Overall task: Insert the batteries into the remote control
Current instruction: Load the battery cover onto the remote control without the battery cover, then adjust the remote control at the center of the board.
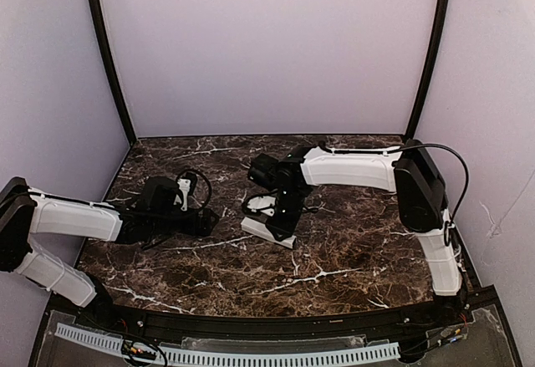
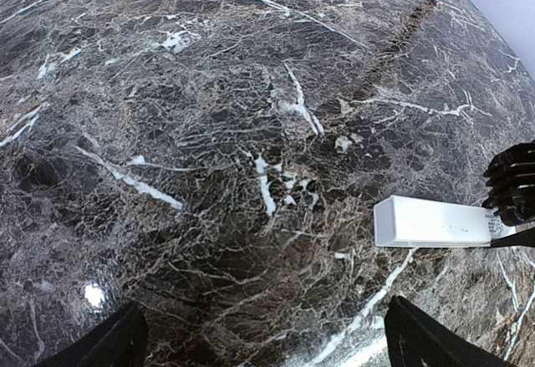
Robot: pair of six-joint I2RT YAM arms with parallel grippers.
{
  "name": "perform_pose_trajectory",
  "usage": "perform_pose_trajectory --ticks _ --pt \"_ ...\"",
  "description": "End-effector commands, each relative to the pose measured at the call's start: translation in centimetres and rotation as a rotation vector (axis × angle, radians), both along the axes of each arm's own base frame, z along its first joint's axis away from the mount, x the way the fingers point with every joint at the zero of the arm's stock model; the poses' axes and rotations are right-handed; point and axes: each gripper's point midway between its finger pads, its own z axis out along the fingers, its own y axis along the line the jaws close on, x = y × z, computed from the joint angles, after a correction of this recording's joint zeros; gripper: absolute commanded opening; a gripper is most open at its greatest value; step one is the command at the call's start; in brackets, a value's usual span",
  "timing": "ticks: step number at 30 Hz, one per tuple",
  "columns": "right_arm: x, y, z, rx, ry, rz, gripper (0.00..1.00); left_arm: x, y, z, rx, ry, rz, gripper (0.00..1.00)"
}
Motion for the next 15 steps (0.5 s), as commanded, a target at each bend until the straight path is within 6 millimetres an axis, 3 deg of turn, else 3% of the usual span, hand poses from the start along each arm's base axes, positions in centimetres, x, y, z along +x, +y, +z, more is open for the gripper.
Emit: perform_pose_trajectory --ticks 1,9,15 --pt "-0.34 -0.14 -1.2 -0.04 0.016 -0.002 0.34 -0.24 0.35 0.08 -0.008 -0.005 0.001 1.0" --pt "-0.31 0.0 -1.16 -0.037 0.018 -0.004 0.41 -0.2 0.29 0.06 -0.009 -0.007 -0.001 1.0" --pt "-0.04 0.39 -1.65 -0.037 0.018 0.0 0.38 -0.23 0.39 0.19 -0.022 -0.005 0.006 1.0"
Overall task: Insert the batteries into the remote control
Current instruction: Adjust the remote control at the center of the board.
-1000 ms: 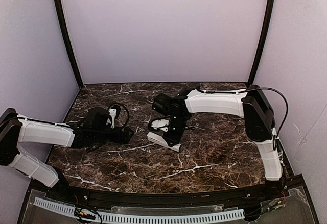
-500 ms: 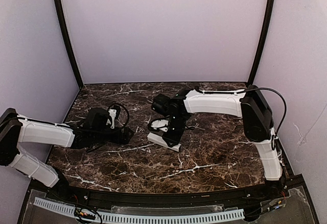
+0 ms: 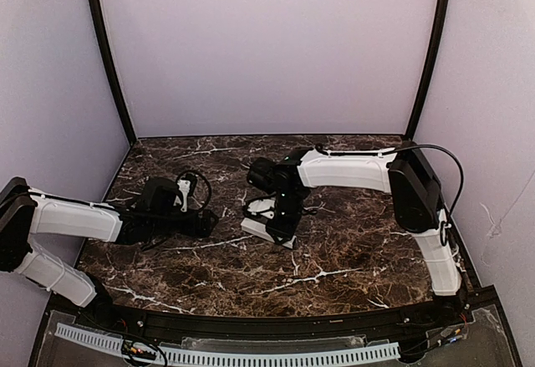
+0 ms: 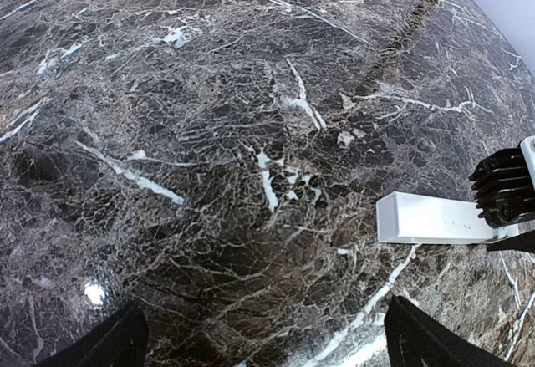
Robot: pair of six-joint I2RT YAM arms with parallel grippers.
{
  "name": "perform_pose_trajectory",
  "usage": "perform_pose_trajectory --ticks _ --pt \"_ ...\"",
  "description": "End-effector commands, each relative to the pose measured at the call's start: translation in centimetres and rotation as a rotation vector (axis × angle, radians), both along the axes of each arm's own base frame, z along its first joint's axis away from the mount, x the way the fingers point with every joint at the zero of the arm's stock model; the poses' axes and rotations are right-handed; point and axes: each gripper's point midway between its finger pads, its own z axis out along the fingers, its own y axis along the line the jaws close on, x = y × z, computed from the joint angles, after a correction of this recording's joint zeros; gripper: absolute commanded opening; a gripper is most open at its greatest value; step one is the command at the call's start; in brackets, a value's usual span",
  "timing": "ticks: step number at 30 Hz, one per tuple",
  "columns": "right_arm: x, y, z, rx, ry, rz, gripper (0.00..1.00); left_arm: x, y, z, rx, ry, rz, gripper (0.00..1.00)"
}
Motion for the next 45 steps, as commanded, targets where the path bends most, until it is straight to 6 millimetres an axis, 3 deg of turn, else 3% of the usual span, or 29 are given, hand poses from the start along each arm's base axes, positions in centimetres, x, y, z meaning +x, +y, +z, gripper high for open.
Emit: perform_pose_trajectory --ticks 1,11,17,24,28,33,38,41,45 --pt "0.2 0.7 -0.8 -0.009 -0.002 0.007 0.37 0.0 0.4 0.5 -0.033 -0.006 0.012 1.0" --pt "-0.4 0.4 -1.3 0.001 0.013 0.014 0.23 -0.3 0.5 0.5 -0.112 0.021 0.009 1.0" --pt "-1.7 0.2 -0.3 0.04 0.032 0.037 0.18 -1.3 -1.0 0.6 -0.172 0.037 -0.076 1.0" --pt "-3.6 -0.3 -0.4 0.057 0.04 0.079 0.16 -2.5 -3.1 -0.1 -0.265 0.103 -0.171 0.91" --pt "-3.6 -0.4 -0.6 0.055 0.029 0.077 0.17 -3.2 -4.4 -0.6 -0.311 0.141 -0.202 0.85" --pt "-3.5 -0.3 -0.5 0.064 0.017 0.074 0.23 -3.7 -6.4 -1.9 -0.306 0.184 -0.23 0.83" --pt "-3.1 -0.5 -0.2 0.067 -0.012 0.059 0.47 -3.0 -7.1 -2.4 -0.315 0.201 -0.207 0.82" --pt "-2.8 -0.1 0.9 0.103 -0.038 0.05 0.57 -2.8 -7.3 -2.5 -0.311 0.201 -0.207 0.82" --pt "-2.4 0.6 2.8 0.155 -0.065 0.041 0.59 -2.3 -7.8 -2.1 -0.301 0.194 -0.212 0.82"
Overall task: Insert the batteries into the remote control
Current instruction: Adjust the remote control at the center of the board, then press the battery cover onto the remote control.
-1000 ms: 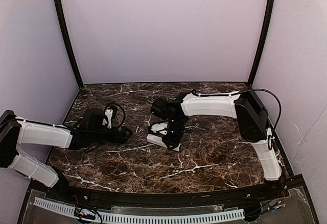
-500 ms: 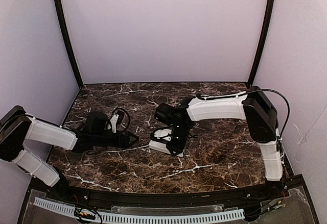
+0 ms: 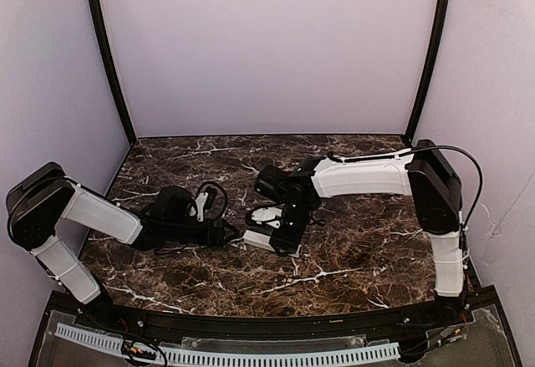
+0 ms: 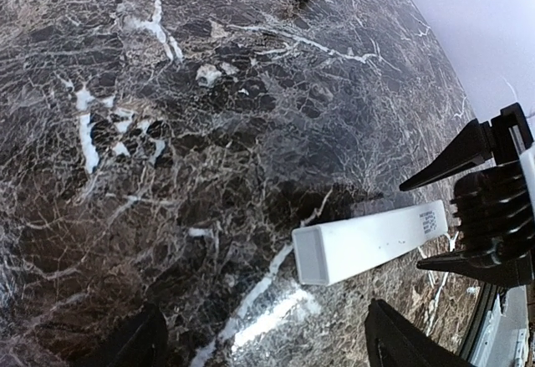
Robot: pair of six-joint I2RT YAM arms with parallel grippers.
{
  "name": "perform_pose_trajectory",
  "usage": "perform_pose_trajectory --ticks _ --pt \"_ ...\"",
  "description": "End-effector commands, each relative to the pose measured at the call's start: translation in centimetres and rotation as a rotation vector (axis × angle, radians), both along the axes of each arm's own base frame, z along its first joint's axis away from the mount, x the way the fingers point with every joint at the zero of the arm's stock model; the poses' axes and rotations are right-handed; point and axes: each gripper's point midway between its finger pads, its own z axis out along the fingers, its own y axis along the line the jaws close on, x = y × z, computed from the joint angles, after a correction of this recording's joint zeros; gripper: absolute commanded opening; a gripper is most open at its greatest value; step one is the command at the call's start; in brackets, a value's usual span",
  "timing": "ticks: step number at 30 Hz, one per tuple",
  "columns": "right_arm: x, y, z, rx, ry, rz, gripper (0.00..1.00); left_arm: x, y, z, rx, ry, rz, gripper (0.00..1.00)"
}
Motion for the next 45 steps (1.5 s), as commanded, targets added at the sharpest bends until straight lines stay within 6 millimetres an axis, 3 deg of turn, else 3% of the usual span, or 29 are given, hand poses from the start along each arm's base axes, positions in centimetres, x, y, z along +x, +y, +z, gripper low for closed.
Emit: perform_pose_trajectory --ticks 1,8,13,21,30,45 --pt "0.5 1.3 3.6 0.098 -0.058 -0.012 0.59 0.8 -1.0 1.0 -0.013 -0.017 -0.005 0.82" --pt "0.4 0.0 5.8 0.148 -0.062 -0.071 0.53 1.2 -2.0 1.1 -0.011 -0.024 -0.013 0.78" --pt "-0.1 -1.1 6.3 0.17 -0.047 -0.106 0.32 1.2 -2.8 1.0 0.008 -0.027 -0.038 0.74" --pt "-0.8 -1.5 4.4 0.148 -0.005 -0.104 0.21 1.4 -4.1 0.9 0.045 -0.039 -0.067 0.65" --pt "-0.8 -1.6 2.9 0.128 0.015 -0.108 0.19 0.6 -4.7 -0.2 0.121 -0.036 -0.092 0.49" --pt "-1.2 -3.2 -0.2 0.054 0.047 -0.125 0.15 0.4 -5.1 -1.6 0.193 -0.03 -0.11 0.34"
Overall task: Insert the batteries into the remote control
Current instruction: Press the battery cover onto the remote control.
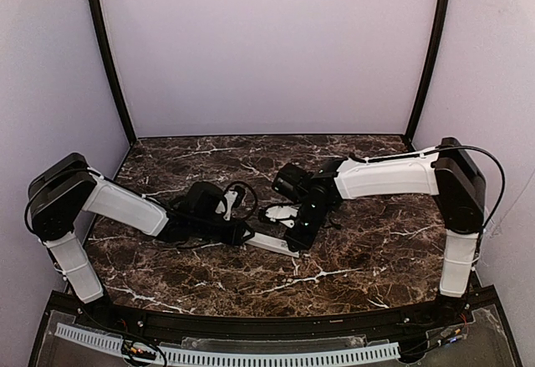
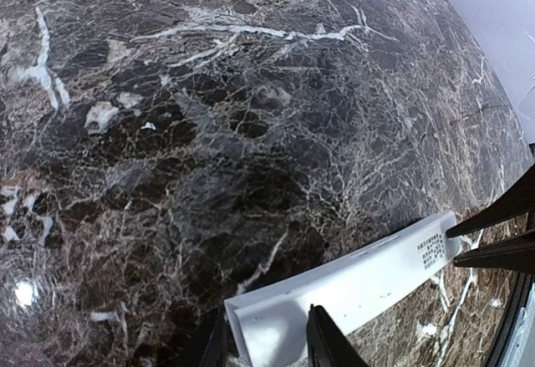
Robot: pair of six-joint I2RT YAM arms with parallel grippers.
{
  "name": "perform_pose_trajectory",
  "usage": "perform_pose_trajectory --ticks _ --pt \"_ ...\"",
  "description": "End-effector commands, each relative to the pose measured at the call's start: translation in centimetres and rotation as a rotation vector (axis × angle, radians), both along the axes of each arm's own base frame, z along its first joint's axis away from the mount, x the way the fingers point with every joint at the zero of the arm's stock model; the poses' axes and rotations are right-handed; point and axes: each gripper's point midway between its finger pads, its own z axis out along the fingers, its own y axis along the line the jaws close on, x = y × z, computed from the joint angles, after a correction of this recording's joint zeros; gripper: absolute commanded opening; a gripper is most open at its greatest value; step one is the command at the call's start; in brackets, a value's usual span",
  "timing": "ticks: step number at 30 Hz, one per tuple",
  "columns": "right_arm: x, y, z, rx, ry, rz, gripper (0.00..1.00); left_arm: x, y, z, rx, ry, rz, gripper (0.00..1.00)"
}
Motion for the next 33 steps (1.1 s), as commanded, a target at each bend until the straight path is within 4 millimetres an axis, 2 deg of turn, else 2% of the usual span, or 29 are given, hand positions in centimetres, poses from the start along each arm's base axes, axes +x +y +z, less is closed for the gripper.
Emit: perform_pose_trajectory --ticks 1,5,9,11,17,22,25,33 --pt "-0.1 -0.9 -1.7 -0.035 0.021 -0.02 0.15 -0.4 0.3 -1.2 0.066 0.014 -0.009 0.33" --pt "0.3 -1.0 -1.0 -0.016 0.021 -0.053 0.17 -0.8 0.4 -1.8 0.093 0.024 -0.012 0.29" --pt "1.0 -1.3 0.9 0.04 0.024 -0.137 0.33 -1.1 0.8 -2.5 0.13 0.035 -0.011 0.25" --pt "1.3 -1.7 1.8 0.072 0.034 -0.181 0.37 -1.2 0.9 -2.7 0.14 0.039 -0.007 0.25" --pt "0.7 -3.0 2.6 0.163 0.124 -0.355 0.39 -1.4 1.1 -3.2 0.16 0.047 0.001 0.23" --pt "-0.7 -2.7 1.9 0.216 0.218 -0.42 0.39 -1.5 1.1 -3.4 0.167 0.049 0.006 0.23" --pt "-1.1 -2.4 1.2 0.242 0.253 -0.445 0.35 -1.5 1.1 -3.4 0.171 0.048 0.006 0.23" --pt "-0.8 -1.3 0.5 0.297 0.292 -0.489 0.3 -1.7 1.2 -3.6 0.181 0.044 0.007 0.23"
